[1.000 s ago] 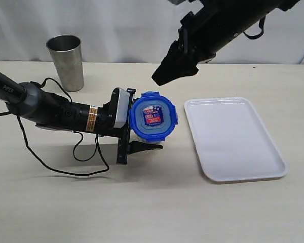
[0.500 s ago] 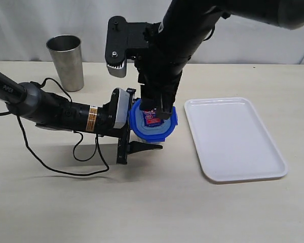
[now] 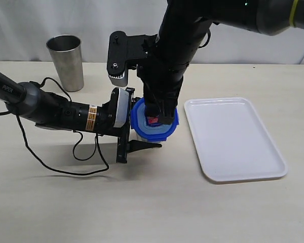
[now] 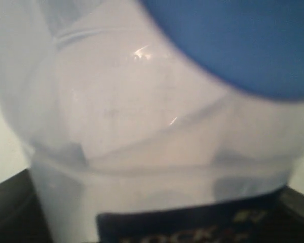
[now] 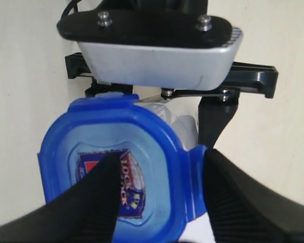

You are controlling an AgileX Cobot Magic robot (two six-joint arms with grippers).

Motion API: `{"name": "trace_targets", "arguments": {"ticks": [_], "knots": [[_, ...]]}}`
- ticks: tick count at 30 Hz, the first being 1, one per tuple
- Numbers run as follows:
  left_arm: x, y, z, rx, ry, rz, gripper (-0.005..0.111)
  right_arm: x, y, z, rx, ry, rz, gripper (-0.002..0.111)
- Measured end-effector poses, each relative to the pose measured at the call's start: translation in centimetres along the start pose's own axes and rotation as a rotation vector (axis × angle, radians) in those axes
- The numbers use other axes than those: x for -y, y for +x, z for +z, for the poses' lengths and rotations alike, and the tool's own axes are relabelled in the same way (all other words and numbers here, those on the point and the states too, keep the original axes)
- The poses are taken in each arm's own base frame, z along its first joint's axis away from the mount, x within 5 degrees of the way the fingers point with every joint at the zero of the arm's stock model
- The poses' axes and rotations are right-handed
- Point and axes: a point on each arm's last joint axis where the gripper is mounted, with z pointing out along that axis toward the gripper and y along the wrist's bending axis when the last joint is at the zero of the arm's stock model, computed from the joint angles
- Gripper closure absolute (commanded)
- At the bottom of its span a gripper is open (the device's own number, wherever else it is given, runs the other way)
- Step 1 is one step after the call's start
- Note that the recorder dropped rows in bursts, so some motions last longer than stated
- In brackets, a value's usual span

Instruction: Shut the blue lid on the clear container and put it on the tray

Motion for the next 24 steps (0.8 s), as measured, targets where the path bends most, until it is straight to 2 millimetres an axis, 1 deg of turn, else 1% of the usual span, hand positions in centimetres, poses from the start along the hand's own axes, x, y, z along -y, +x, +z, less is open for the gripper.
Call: {"name": "trace_targets", "arguments": {"ticks": [1,9,14,21,24], "knots": [[0.0,0.0,0.0,0.0,0.0,0.0,0.107,0.0,0.0,0.0,-0.001,-0.002,0.002,0.07],[0.0,0.0,0.0,0.005,0.004,0.006,0.107,0.1,-0.1,0.8,-0.013,-0.028,0.018,0.07],[0.1,-0.1,0.0,0.008,0.007,-0.002,0.107,0.1,-0.2,1.0,-0.015,-0.038,0.028,0.076],[0.1,-0.1,0.0,0.012,0.008,-0.01,0.107,0.1,-0.2,1.2,-0.025,-0.053,0.032,0.076],[0.1,-0.1,0.0,0.012,0.008,-0.021,0.107,0.1,-0.2,1.2,-0.025,-0.053,0.032,0.083]]}}
